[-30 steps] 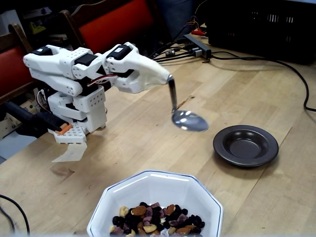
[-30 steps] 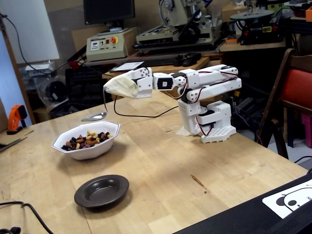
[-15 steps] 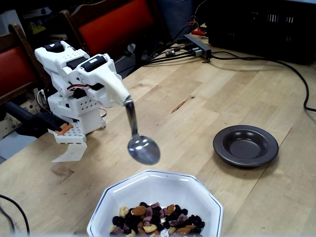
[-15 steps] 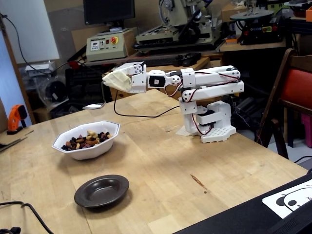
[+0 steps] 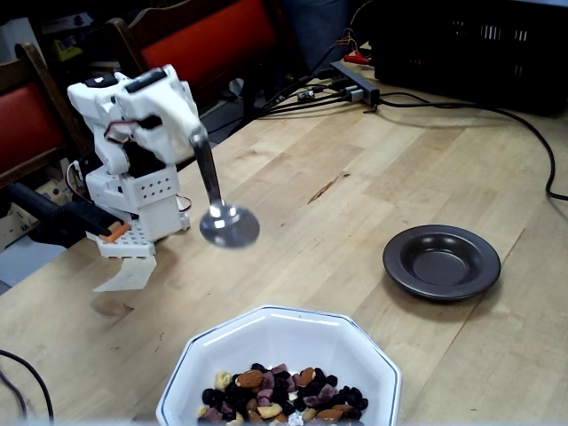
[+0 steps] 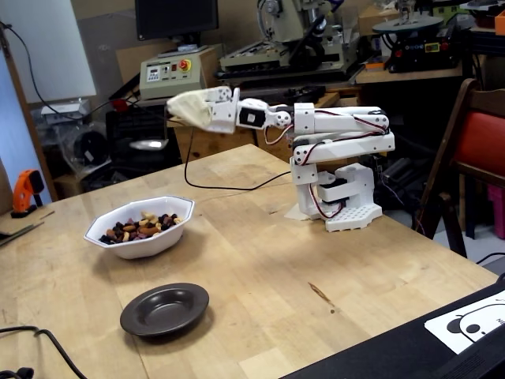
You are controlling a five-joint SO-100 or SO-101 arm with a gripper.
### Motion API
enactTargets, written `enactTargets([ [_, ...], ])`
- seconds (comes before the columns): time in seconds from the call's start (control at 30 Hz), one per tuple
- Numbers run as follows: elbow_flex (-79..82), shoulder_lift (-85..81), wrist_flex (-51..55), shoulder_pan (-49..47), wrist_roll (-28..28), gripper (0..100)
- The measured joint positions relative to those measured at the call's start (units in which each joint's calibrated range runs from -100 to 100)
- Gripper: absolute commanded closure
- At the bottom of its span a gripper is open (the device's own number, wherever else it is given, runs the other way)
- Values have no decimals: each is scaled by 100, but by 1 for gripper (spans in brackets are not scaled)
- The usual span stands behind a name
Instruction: Use spoon to transfer food from the white bowl to brown plate
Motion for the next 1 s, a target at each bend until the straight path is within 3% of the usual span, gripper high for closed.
enactTargets([
  [0.4,-606,258,0,7,0,98],
  [1.0,-2365,2963,0,15,0,98],
])
